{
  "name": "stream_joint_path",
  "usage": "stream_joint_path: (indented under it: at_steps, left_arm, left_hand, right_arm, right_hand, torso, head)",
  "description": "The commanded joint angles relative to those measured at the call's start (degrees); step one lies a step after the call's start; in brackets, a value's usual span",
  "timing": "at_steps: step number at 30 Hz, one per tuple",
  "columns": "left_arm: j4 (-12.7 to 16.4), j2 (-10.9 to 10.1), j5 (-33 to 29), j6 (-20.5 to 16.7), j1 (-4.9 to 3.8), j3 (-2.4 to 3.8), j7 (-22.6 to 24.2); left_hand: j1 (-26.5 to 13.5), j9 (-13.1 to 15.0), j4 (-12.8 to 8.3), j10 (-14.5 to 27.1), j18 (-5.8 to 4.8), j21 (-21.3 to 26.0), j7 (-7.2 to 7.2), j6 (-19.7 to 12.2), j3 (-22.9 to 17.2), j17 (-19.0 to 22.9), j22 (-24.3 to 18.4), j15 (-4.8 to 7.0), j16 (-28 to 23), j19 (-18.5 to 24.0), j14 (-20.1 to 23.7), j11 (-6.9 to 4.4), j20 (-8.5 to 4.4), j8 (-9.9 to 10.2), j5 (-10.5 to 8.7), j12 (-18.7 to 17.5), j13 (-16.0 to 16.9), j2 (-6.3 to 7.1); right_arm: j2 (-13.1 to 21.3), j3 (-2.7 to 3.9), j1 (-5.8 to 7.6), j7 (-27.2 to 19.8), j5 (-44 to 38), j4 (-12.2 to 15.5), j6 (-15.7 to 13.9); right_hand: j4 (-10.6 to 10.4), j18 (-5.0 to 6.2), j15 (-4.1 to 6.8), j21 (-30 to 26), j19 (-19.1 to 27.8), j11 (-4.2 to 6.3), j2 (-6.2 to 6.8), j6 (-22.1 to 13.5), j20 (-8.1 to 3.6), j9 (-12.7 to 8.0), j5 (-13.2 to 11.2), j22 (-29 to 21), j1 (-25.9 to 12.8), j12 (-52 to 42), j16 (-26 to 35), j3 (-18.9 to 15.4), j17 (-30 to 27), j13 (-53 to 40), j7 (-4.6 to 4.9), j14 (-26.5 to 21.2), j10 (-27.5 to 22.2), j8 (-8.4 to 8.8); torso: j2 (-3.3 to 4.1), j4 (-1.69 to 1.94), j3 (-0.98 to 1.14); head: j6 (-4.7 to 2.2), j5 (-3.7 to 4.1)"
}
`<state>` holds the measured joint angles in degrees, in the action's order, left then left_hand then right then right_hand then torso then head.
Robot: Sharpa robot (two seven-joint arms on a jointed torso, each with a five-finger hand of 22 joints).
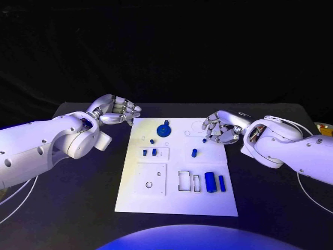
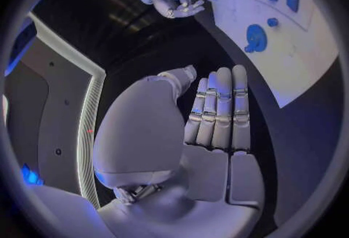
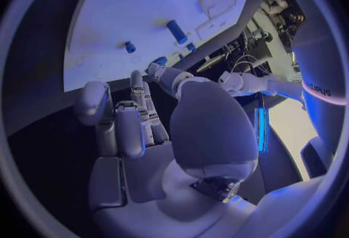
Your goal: Assemble the parts on the task board
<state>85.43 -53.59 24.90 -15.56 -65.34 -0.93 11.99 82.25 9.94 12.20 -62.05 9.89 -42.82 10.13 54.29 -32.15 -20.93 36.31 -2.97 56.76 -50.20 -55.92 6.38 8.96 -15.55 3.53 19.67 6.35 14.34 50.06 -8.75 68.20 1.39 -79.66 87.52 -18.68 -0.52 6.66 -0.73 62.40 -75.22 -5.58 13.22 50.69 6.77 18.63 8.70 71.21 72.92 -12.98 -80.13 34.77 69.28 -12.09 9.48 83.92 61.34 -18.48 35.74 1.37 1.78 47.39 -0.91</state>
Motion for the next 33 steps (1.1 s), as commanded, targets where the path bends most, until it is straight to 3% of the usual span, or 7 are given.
stream_joint_path:
  at_steps: [1, 7, 11, 33]
  left_arm:
    - [0.6, -0.1, -16.5, 2.0, -0.06, 0.05, 6.3]
    - [1.4, -0.3, -18.8, 2.9, -0.06, 0.05, 7.4]
    - [1.6, -0.5, -19.4, 3.0, -0.06, 0.05, 7.7]
    - [1.8, -1.3, -19.7, 2.6, -0.06, 0.05, 6.7]
  left_hand:
    - [0.0, 0.1, -0.1, 0.5, 0.57, 2.5, -0.02, 0.4, 0.7, 1.2, -1.7, -0.21, -2.8, 0.3, 0.6, 0.15, 0.31, -0.5, -0.08, 0.5, 0.0, -0.59]
    - [0.0, 0.1, -0.1, 0.6, 0.56, 4.1, 0.08, 0.3, 1.0, 2.0, -2.9, -0.36, -4.7, 0.1, 0.6, 0.23, 0.49, -0.7, -0.1, 0.6, -0.2, -0.68]
    - [-0.1, 0.1, -0.1, 0.7, 0.56, 4.5, 0.14, 0.3, 1.2, 2.1, -3.2, -0.41, -5.0, 0.0, 0.6, 0.29, 0.53, -0.7, -0.11, 0.6, -0.2, -0.64]
    - [0.1, 0.0, -0.2, 1.1, 0.57, 5.2, 0.52, -0.1, 1.5, 2.3, -3.8, -0.59, -5.6, -0.4, 0.5, 0.56, 0.62, -0.6, -0.12, 0.5, -0.3, -0.64]
  right_arm:
    - [-0.8, 0.02, 0.15, 5.8, -11.8, -0.1, 6.4]
    - [-2.1, 0.03, 0.24, 8.6, -17.1, -0.2, 6.0]
    - [-2.8, 0.03, 0.25, 9.8, -19.2, -0.3, 5.9]
    - [-4.9, -0.14, -0.97, 10.2, -20.1, -1.8, 7.6]
  right_hand:
    - [0.5, -0.42, -0.48, 0.4, -0.4, -0.39, 0.51, 1.2, 0.18, -0.1, -0.2, 0.2, -0.1, 0.5, -0.3, -0.1, 0.0, 0.4, 0.33, 1.6, -0.6, 0.3]
    - [0.8, -0.6, -0.65, 1.2, -0.9, -0.63, 0.7, 1.5, 0.3, -0.3, -0.1, 0.8, -0.3, 1.4, -0.3, 0.1, 0.0, 1.3, 0.62, 1.6, -0.7, 0.66]
    - [0.9, -0.65, -0.78, 1.5, -1.0, -0.78, 0.86, 1.6, 0.41, -0.4, -0.2, 1.0, -0.5, 2.0, -0.4, 0.0, 0.1, 1.9, 0.73, 1.7, -1.0, 0.87]
    - [1.3, -0.99, -0.56, 3.2, -1.9, -0.38, 0.24, 3.9, 0.38, -0.2, -0.5, 2.4, -0.5, 2.5, -0.8, 0.2, 0.7, 3.1, 0.06, 1.8, 0.2, 0.32]
  torso:
    - [0.06, 0.05, -0.05]
    - [0.13, 0.01, 0.09]
    - [0.13, 0.05, 0.06]
    - [0.2, -0.01, 0.18]
  head:
    - [-0.04, 0.27]
    - [0.01, 0.16]
    - [0.06, 0.31]
    - [0.55, -0.15]
